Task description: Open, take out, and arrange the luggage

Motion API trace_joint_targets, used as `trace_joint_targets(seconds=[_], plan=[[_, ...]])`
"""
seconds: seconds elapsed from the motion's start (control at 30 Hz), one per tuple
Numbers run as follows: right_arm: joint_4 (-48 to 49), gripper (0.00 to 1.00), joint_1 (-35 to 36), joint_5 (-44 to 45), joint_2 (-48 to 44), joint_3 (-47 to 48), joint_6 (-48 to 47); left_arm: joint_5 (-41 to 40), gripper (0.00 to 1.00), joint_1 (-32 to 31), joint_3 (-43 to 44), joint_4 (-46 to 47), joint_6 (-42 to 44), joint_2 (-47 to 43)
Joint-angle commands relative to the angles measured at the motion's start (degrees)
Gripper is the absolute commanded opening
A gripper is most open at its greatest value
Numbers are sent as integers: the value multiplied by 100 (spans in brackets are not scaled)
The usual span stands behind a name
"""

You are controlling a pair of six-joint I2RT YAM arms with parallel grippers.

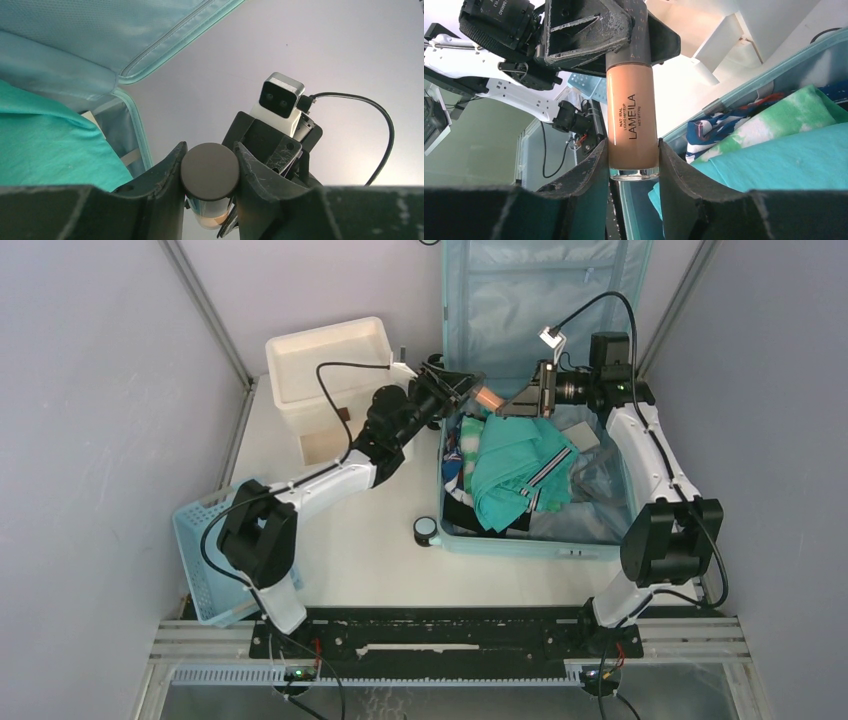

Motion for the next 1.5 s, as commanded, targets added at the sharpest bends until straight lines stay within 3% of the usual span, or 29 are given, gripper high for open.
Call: trace_joint_targets(seconds=[0.0, 0.1, 0.27, 0.37, 0.53, 0.6, 0.73, 0.97, 1.13, 1.3, 1.47], plan=[[55, 40, 56, 7, -13, 426, -67, 322, 1, -10, 146, 270, 171, -156], [-440, 69, 58, 118, 23, 633, -535, 318, 0, 74, -85, 206, 332, -351], [-1252, 86, -172, 248, 123, 984, -1345, 65, 0, 323, -576, -858, 1365, -1065], [-1529, 89, -390, 334, 128, 991, -1731, -356, 0, 415, -598, -2256, 2713, -1652], [-2018, 93, -605, 684, 154, 916, -2360, -1652, 0, 416, -63, -4691, 5684, -2077], [-2094, 99, -633, 858, 125, 827, -2557, -2062, 0, 421, 105, -5354, 6567, -2076], [-2100, 100, -639, 1231, 42, 666, -2866, -2877, 0, 417, 264, -6041, 7843, -1965], [-2100, 100, -717, 1327, 40, 534, -2939, -4099, 0, 425, 738, -6118, 9441, -1407], [-2093, 100, -790, 1367, 14, 411, -2967, -4308, 0, 425, 1005, -6221, 10218, -914], [-2090, 100, -864, 1385, 22, 341, -2962, -4217, 13, 445, 1065, -6307, 10527, -502], [-2091, 100, -989, 1441, 44, 341, -2993, -4168, 35, 501, 1045, -6315, 10471, -322]])
